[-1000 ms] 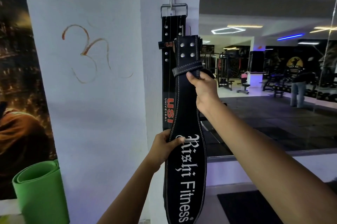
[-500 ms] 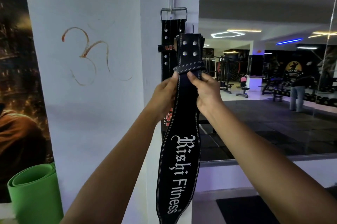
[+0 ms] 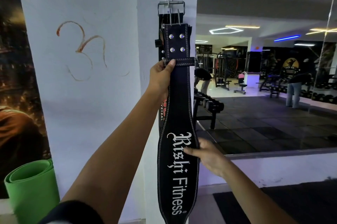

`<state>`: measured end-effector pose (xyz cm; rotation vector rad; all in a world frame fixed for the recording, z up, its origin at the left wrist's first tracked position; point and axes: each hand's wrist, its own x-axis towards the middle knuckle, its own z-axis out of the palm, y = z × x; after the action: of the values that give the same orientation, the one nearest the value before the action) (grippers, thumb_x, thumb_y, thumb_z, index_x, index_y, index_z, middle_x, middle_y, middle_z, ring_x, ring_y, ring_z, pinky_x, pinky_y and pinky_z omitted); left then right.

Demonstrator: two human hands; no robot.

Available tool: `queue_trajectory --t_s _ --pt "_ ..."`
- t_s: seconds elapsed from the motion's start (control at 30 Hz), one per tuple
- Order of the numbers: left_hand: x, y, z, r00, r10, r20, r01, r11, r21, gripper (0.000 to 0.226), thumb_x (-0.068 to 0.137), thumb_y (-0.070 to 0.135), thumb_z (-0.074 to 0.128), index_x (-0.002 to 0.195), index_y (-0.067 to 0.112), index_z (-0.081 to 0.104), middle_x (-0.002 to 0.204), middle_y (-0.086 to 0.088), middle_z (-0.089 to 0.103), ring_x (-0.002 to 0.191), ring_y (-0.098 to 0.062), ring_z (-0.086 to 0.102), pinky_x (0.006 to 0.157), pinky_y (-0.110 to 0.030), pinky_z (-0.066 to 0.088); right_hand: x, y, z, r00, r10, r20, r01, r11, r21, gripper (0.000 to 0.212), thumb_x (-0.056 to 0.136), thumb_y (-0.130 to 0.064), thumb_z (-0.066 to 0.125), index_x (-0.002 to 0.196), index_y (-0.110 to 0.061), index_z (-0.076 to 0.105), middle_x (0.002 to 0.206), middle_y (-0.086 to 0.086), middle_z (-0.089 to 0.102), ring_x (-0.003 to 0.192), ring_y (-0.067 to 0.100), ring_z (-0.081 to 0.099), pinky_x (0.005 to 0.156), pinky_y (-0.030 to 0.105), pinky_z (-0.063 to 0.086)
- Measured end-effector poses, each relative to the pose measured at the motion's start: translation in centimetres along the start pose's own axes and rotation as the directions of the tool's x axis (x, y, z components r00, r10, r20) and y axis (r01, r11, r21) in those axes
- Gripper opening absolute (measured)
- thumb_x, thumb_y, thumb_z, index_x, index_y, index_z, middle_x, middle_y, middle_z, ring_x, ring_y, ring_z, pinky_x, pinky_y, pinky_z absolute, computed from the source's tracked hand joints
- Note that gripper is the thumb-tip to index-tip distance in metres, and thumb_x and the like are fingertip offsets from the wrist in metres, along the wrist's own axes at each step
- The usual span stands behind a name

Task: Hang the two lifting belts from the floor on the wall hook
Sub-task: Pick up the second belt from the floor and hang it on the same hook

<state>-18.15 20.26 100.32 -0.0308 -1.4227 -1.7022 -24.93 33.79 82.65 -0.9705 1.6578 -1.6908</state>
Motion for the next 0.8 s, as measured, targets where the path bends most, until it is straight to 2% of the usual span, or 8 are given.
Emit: queue_trajectory --t_s 0.07,0.17,0.3,0.47,0.57,0.63,0.73,0.8 --pt "0.1 0.1 -0.1 1.000 0.008 -0.014 -0.008 1.000 -0.008 0.015 0.093 0.012 0.053 0.079 0.011 0.059 0.079 -0.004 0.066 0.066 -0.011 0.065 0.072 -0.030 0.058 0.0 1.0 -0.4 1.000 0.019 0.012 -0.019 0.999 0.036 0.034 0.079 0.001 0.064 0.113 -0.002 0.060 0.111 0.011 0.069 0.092 0.016 0.069 0.085 0.027 0.055" --pt "0.1 0.3 0.0 1.000 0.004 -0.021 -0.004 1.000 -0.020 0.016 0.093 0.012 0.053 0.079 0.010 0.059 0.079 -0.005 0.066 0.065 -0.011 0.065 0.071 -0.030 0.058 0.7 -0.9 -0.4 0.997 -0.077 0.024 0.074 0.988 0.133 0.019 0.083 -0.006 0.060 0.101 -0.012 0.066 0.106 0.008 0.071 0.089 0.016 0.069 0.085 0.030 0.056" --pt "0.0 0.4 0.1 1.000 0.010 -0.009 -0.010 1.000 -0.027 0.015 0.094 0.012 0.052 0.081 0.009 0.060 0.081 -0.007 0.066 0.069 -0.015 0.065 0.074 -0.032 0.058 1.0 -2.8 0.1 0.978 -0.208 0.001 0.204 0.958 0.200 0.023 0.075 -0.017 0.063 0.097 -0.016 0.067 0.088 -0.004 0.076 0.087 0.011 0.070 0.085 0.027 0.056" --pt "-0.1 0.6 -0.7 1.000 0.007 -0.027 -0.007 1.000 -0.013 0.015 0.093 0.013 0.052 0.082 0.009 0.062 0.082 -0.007 0.067 0.071 -0.017 0.065 0.074 -0.034 0.058 -0.9 2.8 -0.4 0.997 -0.028 0.076 0.011 0.976 0.217 0.035 0.072 0.001 0.066 0.102 -0.015 0.066 0.097 0.002 0.076 0.093 0.017 0.071 0.076 0.027 0.057" --pt "-0.1 0.5 -0.8 1.000 0.014 -0.019 -0.014 1.000 -0.008 0.015 0.093 0.013 0.052 0.083 0.009 0.062 0.084 -0.007 0.067 0.074 -0.018 0.065 0.077 -0.034 0.058 -0.9 3.3 -0.4 0.998 -0.009 0.066 -0.003 0.982 0.191 0.031 0.070 -0.001 0.069 0.097 -0.016 0.068 0.095 0.003 0.076 0.090 0.017 0.071 0.074 0.029 0.057" --pt "-0.2 0.4 -0.6 1.000 0.016 -0.008 -0.016 1.000 0.001 0.013 0.093 0.013 0.052 0.084 0.009 0.062 0.085 -0.008 0.066 0.077 -0.019 0.064 0.083 -0.038 0.056 -0.1 1.1 -0.1 0.995 -0.089 0.049 0.075 0.967 0.242 0.029 0.069 -0.003 0.068 0.096 -0.014 0.067 0.089 0.000 0.077 0.088 0.014 0.071 0.077 0.026 0.057" --pt "-0.5 0.0 -0.2 1.000 0.029 0.003 -0.030 0.999 0.019 0.013 0.093 0.012 0.052 0.084 0.010 0.061 0.084 -0.008 0.066 0.076 -0.018 0.065 0.081 -0.036 0.056 1.4 -4.3 0.6 0.971 -0.238 -0.036 0.239 0.937 0.256 0.024 0.081 0.005 0.058 0.097 -0.012 0.063 0.078 -0.008 0.075 0.080 0.003 0.069 0.069 0.014 0.053" --pt "-0.6 -0.3 -0.3 0.999 0.036 -0.008 -0.036 0.999 0.034 0.013 0.093 0.012 0.052 0.084 0.009 0.061 0.084 -0.008 0.066 0.075 -0.018 0.065 0.079 -0.035 0.056 2.2 -8.3 0.9 0.945 -0.306 -0.114 0.324 0.920 0.221 0.029 0.084 0.004 0.057 0.110 -0.009 0.059 0.084 -0.005 0.068 0.082 0.005 0.065 0.071 0.018 0.050"
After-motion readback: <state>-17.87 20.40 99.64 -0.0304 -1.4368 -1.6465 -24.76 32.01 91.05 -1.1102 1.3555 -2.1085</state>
